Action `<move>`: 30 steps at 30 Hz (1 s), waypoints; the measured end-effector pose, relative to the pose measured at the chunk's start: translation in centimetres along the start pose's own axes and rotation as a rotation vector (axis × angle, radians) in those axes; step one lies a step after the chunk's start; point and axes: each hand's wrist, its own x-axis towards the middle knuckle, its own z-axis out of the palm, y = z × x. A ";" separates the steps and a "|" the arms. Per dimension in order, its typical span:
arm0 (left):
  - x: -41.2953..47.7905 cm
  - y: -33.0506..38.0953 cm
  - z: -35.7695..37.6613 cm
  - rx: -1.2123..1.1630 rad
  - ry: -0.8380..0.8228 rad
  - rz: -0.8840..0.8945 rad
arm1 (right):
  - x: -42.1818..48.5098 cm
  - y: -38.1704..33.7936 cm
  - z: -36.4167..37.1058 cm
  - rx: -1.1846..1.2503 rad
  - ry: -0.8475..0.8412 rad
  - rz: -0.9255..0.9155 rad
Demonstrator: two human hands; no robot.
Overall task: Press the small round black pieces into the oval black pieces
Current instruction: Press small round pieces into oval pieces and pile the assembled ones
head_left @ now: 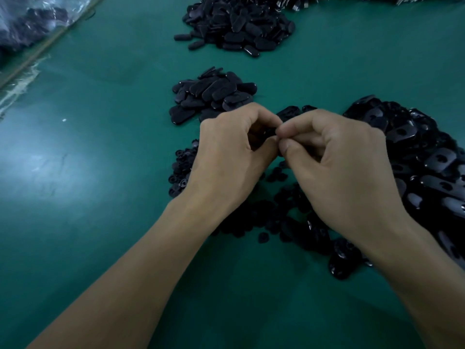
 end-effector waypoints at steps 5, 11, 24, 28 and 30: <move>0.0 -0.2 0.1 -0.001 -0.006 0.001 | 0.3 0.7 -0.2 0.058 -0.008 0.031; 0.4 -0.2 -0.1 -0.236 -0.067 -0.098 | 1.1 2.5 -0.4 0.079 -0.049 0.055; 0.8 -0.1 -0.7 -0.487 -0.121 -0.226 | 1.8 3.2 -1.1 0.389 -0.148 0.119; 0.9 0.0 -0.9 -0.461 -0.126 -0.202 | 1.8 3.0 -1.1 0.351 -0.136 0.095; 0.9 0.0 -0.8 -0.422 -0.126 -0.190 | 1.8 2.9 -0.9 0.308 -0.139 0.093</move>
